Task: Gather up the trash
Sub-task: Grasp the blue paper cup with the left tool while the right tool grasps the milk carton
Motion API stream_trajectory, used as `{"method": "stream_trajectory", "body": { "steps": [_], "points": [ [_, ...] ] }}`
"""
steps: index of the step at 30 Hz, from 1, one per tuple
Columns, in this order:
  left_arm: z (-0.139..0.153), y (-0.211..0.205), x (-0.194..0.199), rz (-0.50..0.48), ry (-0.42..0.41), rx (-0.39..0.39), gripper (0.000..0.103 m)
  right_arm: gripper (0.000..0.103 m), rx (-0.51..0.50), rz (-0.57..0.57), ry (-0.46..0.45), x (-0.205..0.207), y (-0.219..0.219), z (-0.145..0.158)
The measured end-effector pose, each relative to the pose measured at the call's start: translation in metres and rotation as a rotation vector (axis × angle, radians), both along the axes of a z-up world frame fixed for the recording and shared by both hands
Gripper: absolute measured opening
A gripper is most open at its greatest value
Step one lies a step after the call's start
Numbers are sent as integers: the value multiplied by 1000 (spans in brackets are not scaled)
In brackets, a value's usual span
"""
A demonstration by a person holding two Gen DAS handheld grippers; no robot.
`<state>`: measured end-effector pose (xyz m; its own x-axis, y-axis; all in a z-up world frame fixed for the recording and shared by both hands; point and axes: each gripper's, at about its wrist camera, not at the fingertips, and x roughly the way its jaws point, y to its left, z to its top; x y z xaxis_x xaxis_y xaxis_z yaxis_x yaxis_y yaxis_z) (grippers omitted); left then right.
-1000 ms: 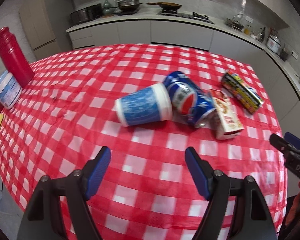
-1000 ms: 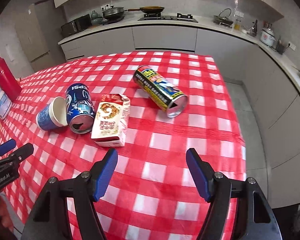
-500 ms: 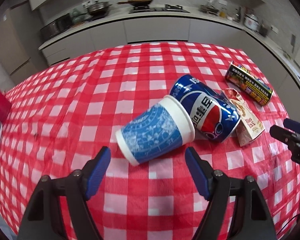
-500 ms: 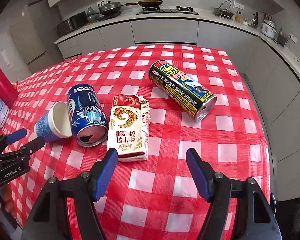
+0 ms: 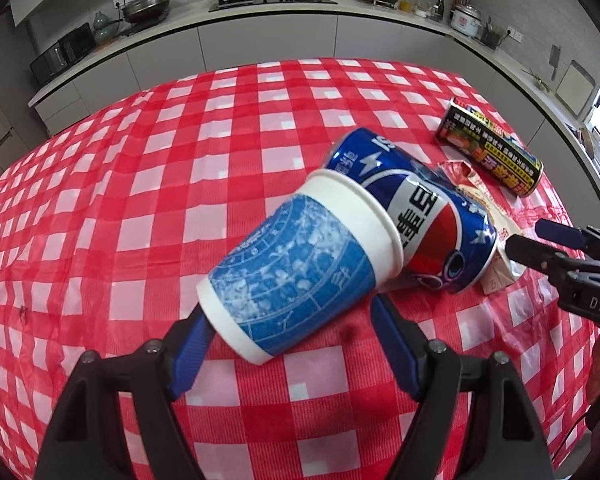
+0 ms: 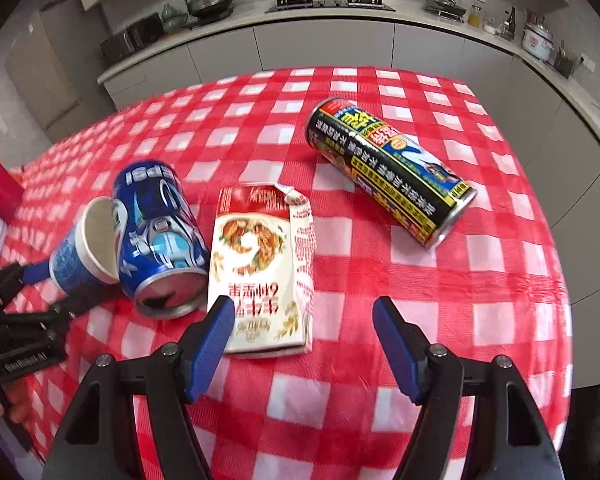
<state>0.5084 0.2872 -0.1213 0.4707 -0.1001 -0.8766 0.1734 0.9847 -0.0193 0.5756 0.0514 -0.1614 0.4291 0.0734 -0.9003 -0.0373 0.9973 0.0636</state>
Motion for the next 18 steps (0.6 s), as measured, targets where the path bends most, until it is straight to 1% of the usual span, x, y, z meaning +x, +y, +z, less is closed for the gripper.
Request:
{"method": "stream_trajectory", "body": {
  "steps": [3, 4, 5, 8, 11, 13, 15, 17, 18],
  "points": [
    [1, 0, 0, 3, -14, -15, 78, 75, 11, -12, 1, 4, -2, -2],
    [2, 1, -1, 5, -20, -21, 75, 75, 17, -12, 5, 6, -2, -2],
    [3, 1, -2, 7, -28, -22, 69, 75, 28, -14, 10, 6, -3, -2],
    [4, 1, -4, 14, -31, -33, 59, 75, 61, -6, 17, 9, -4, -3],
    [8, 0, -13, 15, -24, -55, 56, 75, 88, 4, 18, 10, -3, -3],
    [11, -2, -21, 11, -27, -54, 56, 75, 94, 14, 9, 8, -1, -2],
    [14, -3, -26, 32, -35, -32, 58, 75, 98, 23, 14, 8, 1, -3],
    [16, -4, -27, 45, -39, -24, 78, 76, 101, 31, 22, 9, 2, -6],
    [17, -4, -27, 50, -52, -17, 81, 76, 102, 32, 28, 9, 3, -7]
  ]
}}
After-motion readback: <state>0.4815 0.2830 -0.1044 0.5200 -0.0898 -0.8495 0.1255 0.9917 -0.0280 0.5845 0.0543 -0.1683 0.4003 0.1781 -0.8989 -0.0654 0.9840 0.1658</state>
